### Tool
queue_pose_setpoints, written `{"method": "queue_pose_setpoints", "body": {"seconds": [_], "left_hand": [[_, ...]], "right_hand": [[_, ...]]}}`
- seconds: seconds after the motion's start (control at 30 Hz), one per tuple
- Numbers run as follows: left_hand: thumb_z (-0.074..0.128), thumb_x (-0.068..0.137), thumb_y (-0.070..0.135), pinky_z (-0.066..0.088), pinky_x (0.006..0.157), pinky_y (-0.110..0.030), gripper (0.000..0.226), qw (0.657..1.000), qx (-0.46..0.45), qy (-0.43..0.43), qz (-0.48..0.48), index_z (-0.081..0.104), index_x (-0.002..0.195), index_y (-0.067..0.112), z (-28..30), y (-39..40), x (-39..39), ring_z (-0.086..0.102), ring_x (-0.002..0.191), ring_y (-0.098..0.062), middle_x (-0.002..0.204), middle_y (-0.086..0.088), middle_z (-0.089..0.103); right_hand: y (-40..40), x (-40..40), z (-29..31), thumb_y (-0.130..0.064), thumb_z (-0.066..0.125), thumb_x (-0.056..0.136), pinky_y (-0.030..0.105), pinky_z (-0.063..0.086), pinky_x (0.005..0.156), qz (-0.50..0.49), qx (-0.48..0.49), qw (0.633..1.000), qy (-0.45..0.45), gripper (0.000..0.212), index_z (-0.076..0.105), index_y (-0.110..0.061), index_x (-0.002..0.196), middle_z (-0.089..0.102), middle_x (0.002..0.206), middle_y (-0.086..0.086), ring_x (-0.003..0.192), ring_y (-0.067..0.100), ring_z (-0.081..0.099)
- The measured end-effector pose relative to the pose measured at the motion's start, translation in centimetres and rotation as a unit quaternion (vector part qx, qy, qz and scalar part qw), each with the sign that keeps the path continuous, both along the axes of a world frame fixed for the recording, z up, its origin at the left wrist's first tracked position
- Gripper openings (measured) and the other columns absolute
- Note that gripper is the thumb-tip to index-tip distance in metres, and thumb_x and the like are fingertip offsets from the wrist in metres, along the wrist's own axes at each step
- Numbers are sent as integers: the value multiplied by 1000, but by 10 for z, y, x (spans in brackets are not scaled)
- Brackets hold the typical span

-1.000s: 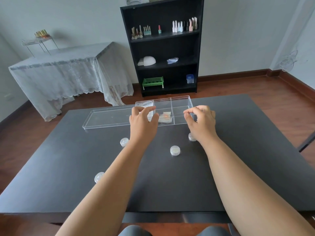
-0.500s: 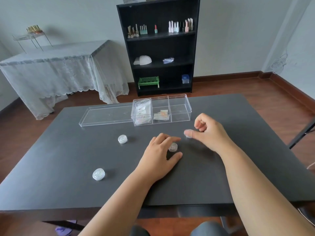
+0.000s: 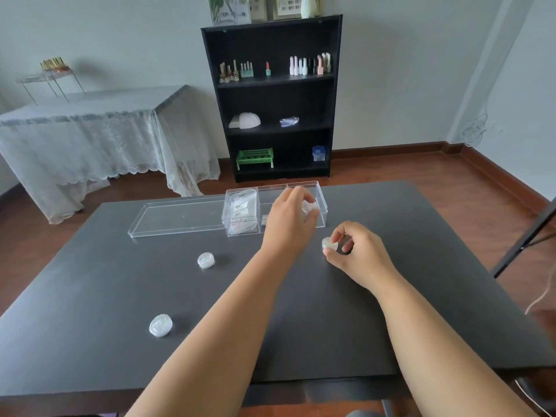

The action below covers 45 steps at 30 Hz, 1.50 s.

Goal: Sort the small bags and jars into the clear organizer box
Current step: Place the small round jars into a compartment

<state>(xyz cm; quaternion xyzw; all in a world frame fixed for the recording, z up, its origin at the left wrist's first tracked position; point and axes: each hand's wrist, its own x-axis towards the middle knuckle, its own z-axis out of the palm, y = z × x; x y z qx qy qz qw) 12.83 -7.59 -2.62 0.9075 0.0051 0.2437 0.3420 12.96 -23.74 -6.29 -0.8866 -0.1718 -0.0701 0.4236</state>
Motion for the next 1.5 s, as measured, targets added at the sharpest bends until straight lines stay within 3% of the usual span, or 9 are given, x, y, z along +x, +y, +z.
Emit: {"method": "queue_pose_setpoints", "body": {"seconds": [0.27,0.43,0.63,0.77,0.87,1.0,1.13,1.3,1.5], "left_hand": [[55,90,49,36,82,-35,24,993,77,38,79,62,94,26,-11,9,30,51,100,-22,104,6,65],[42,97,48,36,84,-38,38,982,167,20,83,70,99,22,-24,10,27,54,99,-24,105,3,65],[50,92,28,27,92,-35,20,985,91,-86,122,67,101,26,-23,21,5,48,109,-20,112,7,60],[50,92,29,12,104,-41,21,982,79,-28,171,63,108,32,-27,32,-10,33,131,-20,126,11,54],[39,97,40,-3,109,-40,28,981,82,43,170,58,117,38,-34,40,-10,15,143,-18,141,12,45],[19,100,49,-15,111,-44,46,977,113,88,155,50,132,40,-38,41,-6,0,148,-16,153,11,33],[22,101,45,-17,110,-41,43,976,128,81,158,45,136,41,-40,43,-7,1,148,-17,152,14,35],[26,101,43,-13,110,-42,40,975,123,77,165,48,134,41,-40,42,-8,7,147,-19,148,15,40],[28,101,43,-10,113,-47,39,975,122,76,168,51,132,39,-40,41,-9,8,147,-20,146,14,43]], "right_hand": [[-2,3,-4,-37,75,77,6,39,56,24,41,999,2,21,55,-33,71,54,78,-30,71,-1,51],[-1,5,-6,-36,77,74,9,40,58,21,61,998,0,22,55,-33,70,58,76,-16,68,4,51],[0,8,-2,-39,70,78,14,41,55,-31,130,991,7,14,57,-34,80,61,82,-19,67,8,54],[8,24,11,-32,69,83,15,38,62,-74,152,985,-38,10,59,-33,82,63,89,-21,78,5,53],[26,41,26,-26,68,85,8,36,68,-48,120,987,-99,7,62,-29,84,63,88,-22,87,0,52],[52,72,38,-32,66,87,28,42,75,-24,-8,996,-90,3,64,-30,87,60,87,-16,98,13,48],[71,92,46,-34,67,87,39,34,83,-29,-155,987,-30,12,60,-33,77,49,77,-16,105,19,42],[89,101,54,-40,69,84,48,31,94,-15,-290,957,14,12,70,-29,87,62,104,-4,115,26,40],[88,99,58,-50,60,85,60,17,108,8,-295,948,120,28,70,-25,92,58,127,6,131,35,34]]}}
